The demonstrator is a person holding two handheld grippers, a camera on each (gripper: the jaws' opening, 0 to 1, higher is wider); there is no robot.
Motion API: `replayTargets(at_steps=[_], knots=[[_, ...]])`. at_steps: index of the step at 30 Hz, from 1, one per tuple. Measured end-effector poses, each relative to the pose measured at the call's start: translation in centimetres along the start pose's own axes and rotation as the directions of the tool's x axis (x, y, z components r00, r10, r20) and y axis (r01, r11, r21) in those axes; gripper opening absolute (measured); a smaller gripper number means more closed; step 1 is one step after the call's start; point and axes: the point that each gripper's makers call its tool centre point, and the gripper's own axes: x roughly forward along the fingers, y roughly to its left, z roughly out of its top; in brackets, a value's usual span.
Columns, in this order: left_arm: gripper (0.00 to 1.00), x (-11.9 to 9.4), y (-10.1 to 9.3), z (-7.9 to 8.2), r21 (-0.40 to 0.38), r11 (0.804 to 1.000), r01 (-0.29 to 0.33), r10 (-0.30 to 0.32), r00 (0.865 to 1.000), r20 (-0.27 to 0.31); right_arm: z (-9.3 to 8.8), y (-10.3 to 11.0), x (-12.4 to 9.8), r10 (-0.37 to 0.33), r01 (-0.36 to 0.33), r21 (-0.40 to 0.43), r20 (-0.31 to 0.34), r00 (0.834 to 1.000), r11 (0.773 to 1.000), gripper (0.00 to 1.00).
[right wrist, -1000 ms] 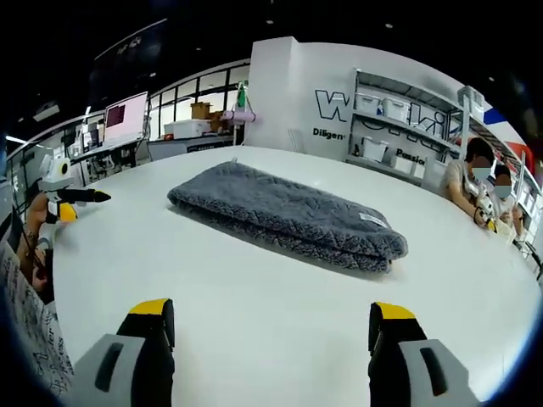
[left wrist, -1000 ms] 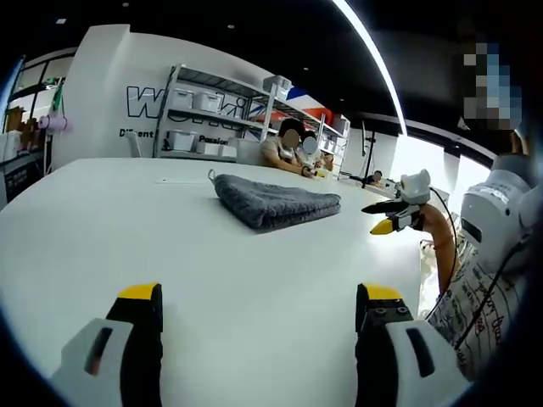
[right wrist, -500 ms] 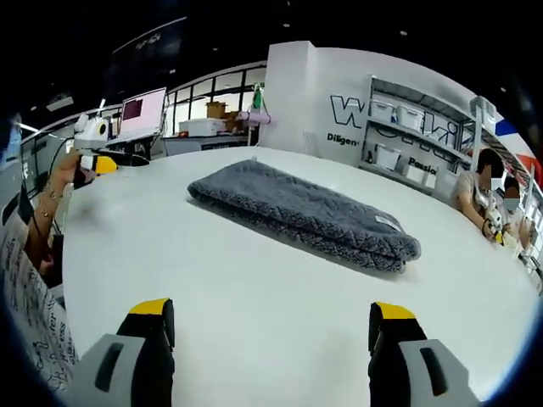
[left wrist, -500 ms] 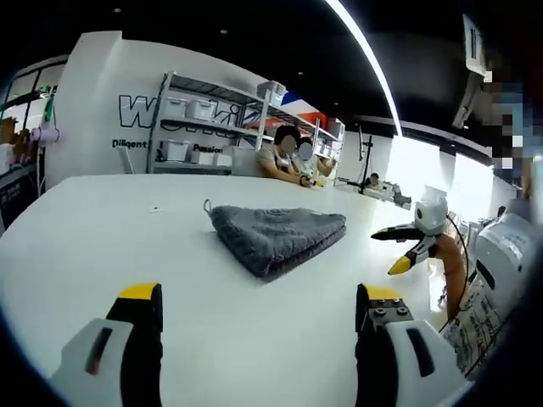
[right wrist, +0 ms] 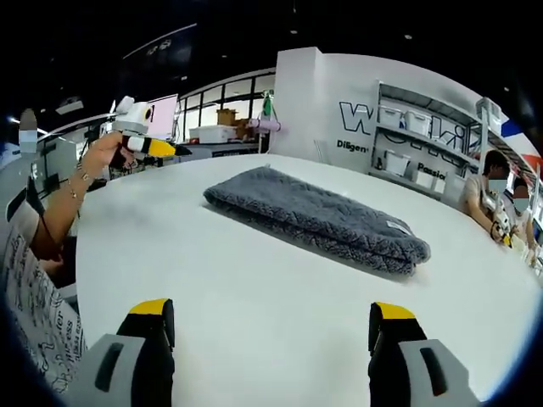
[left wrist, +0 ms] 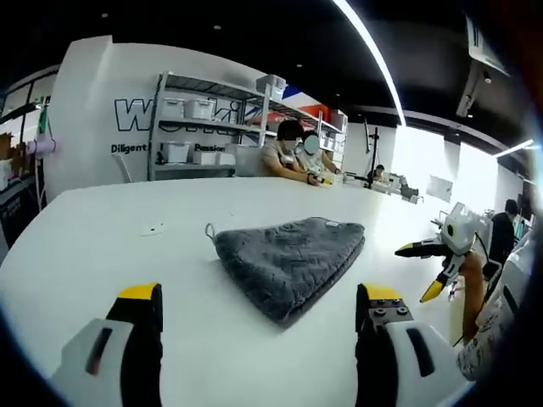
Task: Fold the towel on the table until its edges align and the towel forms a compact rectangular stack.
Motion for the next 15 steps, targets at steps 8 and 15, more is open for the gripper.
replayTargets(at_steps=[8, 15], knots=[[1.0, 4.2, 2.0, -1.0, 0.032, 0.997, -0.065, 0.068, 0.991, -0.113, 1.5, 0.7, -0.1, 0.028, -0.028, -0.01, 0.057, 0.998, 1.0, 0.99], [0.98, 7.4, 1.9, -1.6, 0.039, 0.997, -0.063, 0.068, 0.986, -0.15, 1.5, 1.6, -0.2, 0.063, -0.061, -0.026, 0.059, 0.996, 0.998, 0.99]])
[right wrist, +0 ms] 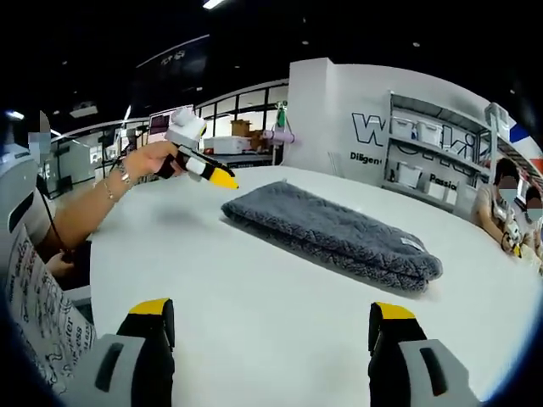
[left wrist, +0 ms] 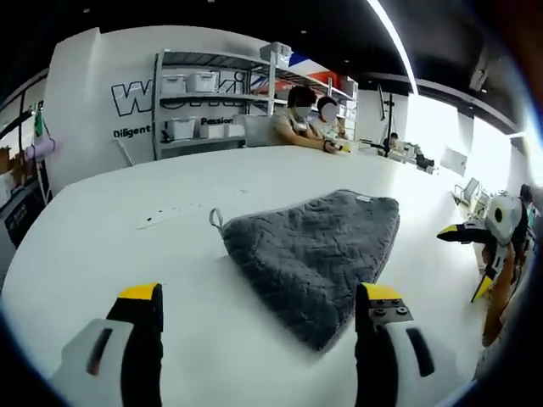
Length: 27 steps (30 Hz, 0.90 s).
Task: Fold the towel on the table until its edges align and the towel forms a compact rectangular stack.
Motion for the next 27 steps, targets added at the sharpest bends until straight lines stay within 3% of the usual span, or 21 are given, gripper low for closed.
replayTargets(at_steps=[10, 15, 19, 27], knots=[[0.91, 3.4, -0.3, 1.0, -0.06, 0.997, 0.054, -0.053, 0.998, 0.019, -0.1, -0.1, 0.0, -0.002, 0.002, 0.008, -0.004, 1.0, 1.0, 0.99], [0.87, 4.7, -0.1, 0.1, -0.076, 0.995, 0.063, -0.063, 0.998, 0.008, 0.1, 0.1, 0.0, 0.006, -0.006, 0.003, -0.006, 1.0, 1.0, 0.99], [0.75, 5.1, -0.1, -0.3, -0.102, 0.991, 0.085, -0.083, 0.996, 0.023, 0.1, 0.4, 0.0, 0.024, -0.024, 0.012, -0.005, 1.0, 1.0, 0.99], [0.7, 6.0, -1.3, -1.6, -0.102, 0.988, 0.115, -0.116, 0.993, -0.011, -0.1, 0.4, 0.1, 0.021, -0.02, 0.013, -0.016, 1.0, 1.0, 0.99]])
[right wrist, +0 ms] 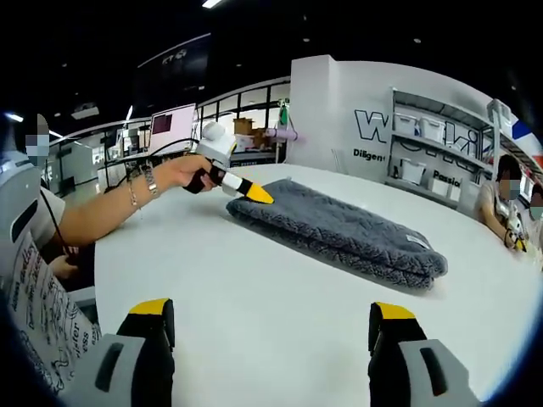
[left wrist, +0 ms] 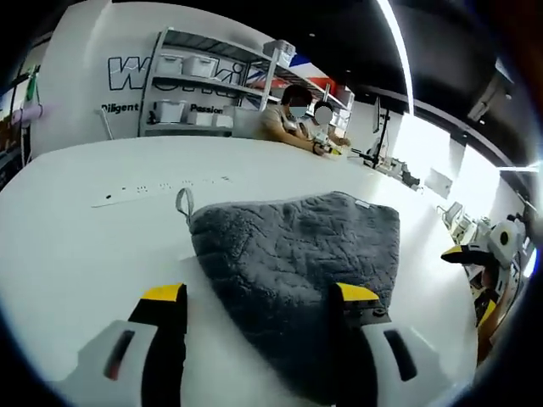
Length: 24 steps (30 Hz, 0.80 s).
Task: Fold the towel on the table until its edges align and the towel forms a compact rectangular stack.
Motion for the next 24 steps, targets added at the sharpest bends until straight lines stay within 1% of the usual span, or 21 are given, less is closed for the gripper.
replayTargets(at_steps=[3, 5, 11, 14, 16, 20, 24], knots=[[0.62, 0.3, -0.4, -0.5, -0.006, 1.0, 0.022, -0.022, 1.0, -0.013, -0.1, -0.1, -0.1, -0.003, 0.003, 0.0, -0.002, 1.0, 1.0, 0.99], [0.61, 0.4, -0.5, -0.6, -0.013, 1.0, 0.028, -0.028, 0.999, -0.015, -0.1, -0.2, -0.1, -0.006, 0.006, 0.001, -0.004, 1.0, 1.0, 0.99], [0.57, 0.2, -0.9, -0.7, -0.014, 0.999, 0.028, -0.028, 1.0, 0.001, -0.3, -0.2, -0.1, -0.006, 0.006, 0.001, -0.008, 1.0, 1.0, 0.99], [0.51, 0.1, -1.5, -0.9, -0.033, 0.998, 0.052, -0.052, 0.999, 0.009, -0.3, -0.1, 0.0, -0.005, 0.005, 0.001, -0.01, 1.0, 1.0, 0.99], [0.46, 0.2, -1.8, -1.0, -0.029, 0.998, 0.062, -0.062, 0.998, 0.013, -0.4, 0.0, 0.1, -0.003, 0.003, -0.001, -0.013, 1.0, 1.0, 0.99], [0.35, 0.3, -2.2, -1.1, -0.033, 0.997, 0.07, -0.069, 0.997, 0.022, -0.2, 0.2, 0.1, 0.004, -0.004, -0.008, -0.013, 1.0, 1.0, 0.99], [0.2, 0.2, -2.6, -0.9, -0.036, 0.997, 0.072, -0.071, 0.997, 0.04, -0.2, 0.2, 0.1, 0.006, -0.006, -0.014, -0.014, 1.0, 1.0, 0.98]])
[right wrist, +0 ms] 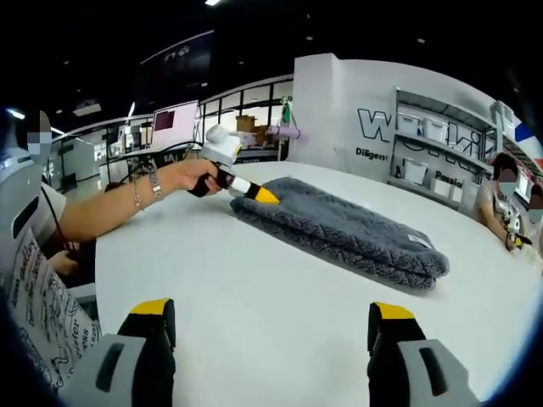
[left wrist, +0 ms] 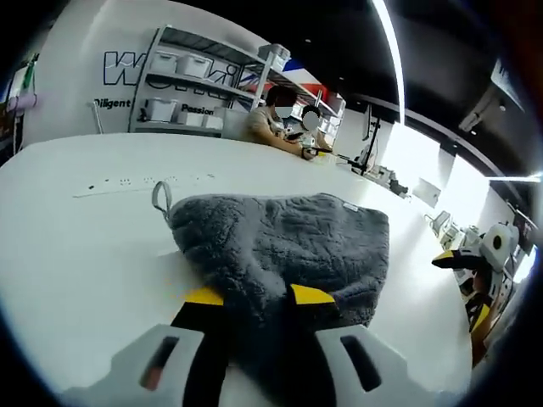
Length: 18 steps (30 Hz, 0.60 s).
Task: Fold the towel on the table until its edges align and the towel forms a compact rectangular stack.
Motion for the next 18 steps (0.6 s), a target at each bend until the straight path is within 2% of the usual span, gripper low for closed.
replayTargets(at_steps=[5, 12, 14, 18], knots=[[0.15, -0.2, -0.7, -0.1, 0.016, 1.0, 0.017, -0.017, 1.0, -0.006, 0.0, -0.3, -0.3, -0.009, 0.009, 0.001, 0.001, 1.0, 1.0, 0.98], [0.14, -1.1, -1.4, -0.7, 0.036, 0.999, 0.035, -0.033, 0.999, -0.042, -0.3, -0.8, -0.7, -0.024, 0.024, 0.006, -0.002, 1.0, 1.0, 0.98], [0.14, -0.9, -0.1, -0.1, 0.045, 0.998, 0.037, -0.034, 0.998, -0.056, -0.4, -0.8, -0.7, -0.024, 0.024, 0.008, -0.003, 1.0, 1.0, 0.98], [0.14, -2.0, 0.5, -0.5, 0.059, 0.998, 0.033, -0.028, 0.997, -0.075, -0.4, -0.8, -0.7, -0.022, 0.022, 0.009, -0.001, 1.0, 1.0, 0.98]])
